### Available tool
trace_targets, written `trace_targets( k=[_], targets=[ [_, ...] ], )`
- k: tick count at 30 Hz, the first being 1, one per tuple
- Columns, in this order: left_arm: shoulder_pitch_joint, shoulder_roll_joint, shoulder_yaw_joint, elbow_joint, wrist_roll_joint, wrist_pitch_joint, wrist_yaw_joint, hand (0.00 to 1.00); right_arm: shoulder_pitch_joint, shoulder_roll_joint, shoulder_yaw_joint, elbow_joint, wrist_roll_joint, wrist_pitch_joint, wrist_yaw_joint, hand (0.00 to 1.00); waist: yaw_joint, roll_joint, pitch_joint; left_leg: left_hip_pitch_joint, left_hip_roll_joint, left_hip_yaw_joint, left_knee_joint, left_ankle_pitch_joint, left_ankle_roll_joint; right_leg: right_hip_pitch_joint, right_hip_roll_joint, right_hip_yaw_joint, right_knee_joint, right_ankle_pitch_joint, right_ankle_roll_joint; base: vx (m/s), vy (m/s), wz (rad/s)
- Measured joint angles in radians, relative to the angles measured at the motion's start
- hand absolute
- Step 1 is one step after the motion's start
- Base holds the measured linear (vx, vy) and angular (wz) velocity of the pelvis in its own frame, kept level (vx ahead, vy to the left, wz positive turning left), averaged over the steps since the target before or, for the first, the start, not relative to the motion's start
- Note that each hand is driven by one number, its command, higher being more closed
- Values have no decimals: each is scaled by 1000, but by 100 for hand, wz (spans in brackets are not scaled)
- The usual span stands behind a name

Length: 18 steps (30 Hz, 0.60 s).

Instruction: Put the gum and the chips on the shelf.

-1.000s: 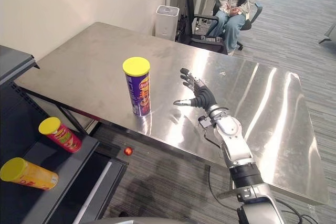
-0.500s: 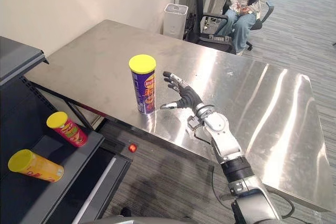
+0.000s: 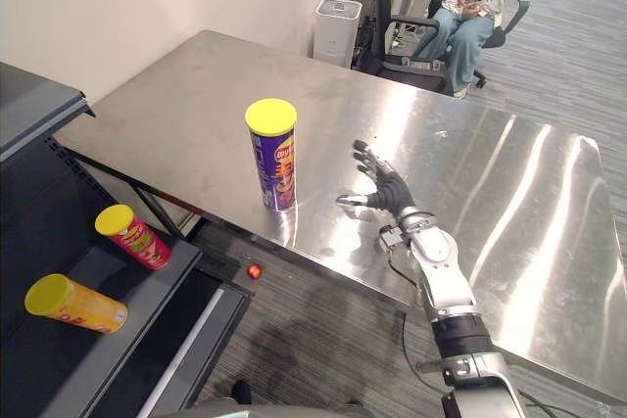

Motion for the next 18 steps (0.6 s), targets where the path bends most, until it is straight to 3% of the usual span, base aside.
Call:
trace_targets(
  k=[5, 18],
  targets=[
    [4, 2, -9, 0, -3, 0, -5, 0, 14, 0, -23, 24, -38, -4, -45, 0, -9, 2, -1, 6, 3, 24, -2, 1, -1, 0, 0, 6, 1, 2, 4, -14, 0, -6],
    [5, 9, -29, -2, -29, 2, -11, 0, -11, 0, -8, 25, -45, -21, -16, 0, -7, 3, -2, 14, 12, 26, -3, 15, -10, 13, 6, -3, -3, 4, 7, -23, -7, 1]
  ],
)
